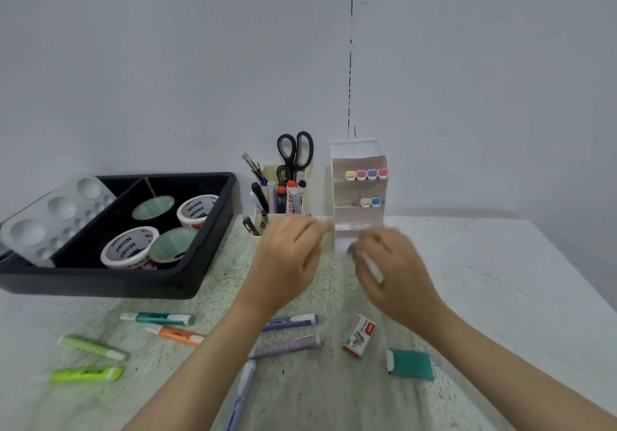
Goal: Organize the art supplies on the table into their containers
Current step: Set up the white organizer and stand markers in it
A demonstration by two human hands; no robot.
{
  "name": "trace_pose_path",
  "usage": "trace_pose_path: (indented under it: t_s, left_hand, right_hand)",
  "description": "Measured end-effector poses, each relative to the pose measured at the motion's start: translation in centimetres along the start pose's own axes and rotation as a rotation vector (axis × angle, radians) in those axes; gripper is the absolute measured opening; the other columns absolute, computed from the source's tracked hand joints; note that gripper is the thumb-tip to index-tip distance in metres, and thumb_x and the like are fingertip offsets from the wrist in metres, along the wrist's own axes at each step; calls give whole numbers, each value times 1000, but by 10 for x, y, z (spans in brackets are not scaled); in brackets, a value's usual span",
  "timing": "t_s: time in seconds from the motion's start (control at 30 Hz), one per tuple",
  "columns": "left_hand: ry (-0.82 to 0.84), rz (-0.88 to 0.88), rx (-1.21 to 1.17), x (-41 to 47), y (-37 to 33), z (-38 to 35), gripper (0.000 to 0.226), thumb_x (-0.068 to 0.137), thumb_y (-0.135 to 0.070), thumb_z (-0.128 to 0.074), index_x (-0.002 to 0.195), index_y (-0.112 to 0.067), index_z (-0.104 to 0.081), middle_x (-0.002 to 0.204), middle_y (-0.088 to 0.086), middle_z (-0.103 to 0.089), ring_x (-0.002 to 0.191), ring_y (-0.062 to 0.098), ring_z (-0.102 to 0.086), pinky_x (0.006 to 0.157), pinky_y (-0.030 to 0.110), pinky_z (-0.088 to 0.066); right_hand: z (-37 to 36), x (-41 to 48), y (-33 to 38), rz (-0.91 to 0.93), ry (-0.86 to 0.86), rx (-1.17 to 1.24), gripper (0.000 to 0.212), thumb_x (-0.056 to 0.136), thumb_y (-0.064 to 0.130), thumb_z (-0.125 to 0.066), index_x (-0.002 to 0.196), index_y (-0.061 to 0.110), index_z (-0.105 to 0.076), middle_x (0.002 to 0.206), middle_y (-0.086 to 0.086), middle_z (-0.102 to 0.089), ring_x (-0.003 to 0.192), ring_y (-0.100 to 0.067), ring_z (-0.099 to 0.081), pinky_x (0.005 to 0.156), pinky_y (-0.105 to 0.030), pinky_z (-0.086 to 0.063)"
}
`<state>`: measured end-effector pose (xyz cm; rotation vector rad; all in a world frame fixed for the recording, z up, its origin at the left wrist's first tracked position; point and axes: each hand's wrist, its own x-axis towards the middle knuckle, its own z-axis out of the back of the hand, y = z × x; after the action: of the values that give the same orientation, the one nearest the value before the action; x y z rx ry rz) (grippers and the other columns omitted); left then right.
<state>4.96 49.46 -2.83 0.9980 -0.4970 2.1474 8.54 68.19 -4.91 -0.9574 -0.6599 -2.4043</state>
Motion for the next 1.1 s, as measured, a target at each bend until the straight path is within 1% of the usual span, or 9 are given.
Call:
trace_pose_path:
  t_s: [0.1,0.23,0.33,0.47,0.57,0.67,0.77,0.93,1.1]
  left_hand:
    - [144,34,-39,-47,10,3,17,81,-4,-61,94,-11,-69,84,-2,-66,78,14,-56,70,26,-43]
    - [407,265,-105,-86,21,9,25,80,-34,-54,96,-24,-71,91,-12,-67,84,6,-54,73,24,-47]
    - [500,387,-141,-90,21,13,32,78,-46,-55,100,-29,-72,93,-19,-61,90,1,-49,80,9,-33]
    - [512,416,-205,-89,21,11,37,73,-58,-53,93,-34,-74,87,-23,-57,87,-4,-45,77,9,-30]
    - [557,446,-262,-88,20,9,37,73,-61,-54,94,-37,-73,88,-22,-57,89,-7,-44,77,10,-32]
    - [581,497,-272,-86,19,8,18,83,-41,-64,100,-36,-72,93,-22,-57,93,-7,-43,79,12,-34]
    - [581,520,-272,-85,19,8,18,86,-39,-63,102,-37,-70,95,-24,-56,95,-8,-42,80,13,-35]
    - [613,457,-299,-80,11,5,62,61,-75,-55,107,-36,-69,94,-23,-55,92,-10,-41,78,8,-30]
    - [612,430,-278,-76,4,-1,28,75,-46,-63,98,-33,-73,89,-19,-58,89,-1,-47,76,15,-37]
  right_hand:
    - [-13,-30,16,61,337,62,19,88,32,-50,92,25,-68,85,8,-56,79,-7,-47,70,-20,-35]
    - [-29,-51,26,63,458,-1,27,83,52,-51,93,37,-71,83,15,-50,78,-2,-43,69,-19,-27]
    - [-34,-53,30,74,450,-64,28,81,55,-49,86,40,-71,80,17,-49,76,-1,-40,67,-18,-24]
    - [-35,-51,34,39,461,-31,23,79,49,-49,78,36,-69,80,16,-53,75,-3,-45,67,-18,-31]
    - [-26,-47,36,-83,499,170,17,78,40,-54,82,28,-66,81,13,-59,75,-3,-48,70,-18,-36]
    - [-8,-41,38,-312,461,479,3,82,27,-60,82,24,-61,71,12,-62,63,-5,-52,60,-14,-38]
    - [8,-34,34,-502,357,667,14,88,7,-57,85,21,-58,60,-8,-59,52,-8,-47,52,-19,-39]
    - [18,-24,13,-733,254,650,26,91,-3,-47,91,18,-63,63,-10,-65,57,-13,-64,56,-23,-51]
    - [20,-20,6,-803,223,611,10,90,9,-59,86,17,-61,65,-6,-70,59,-14,-67,58,-22,-54]
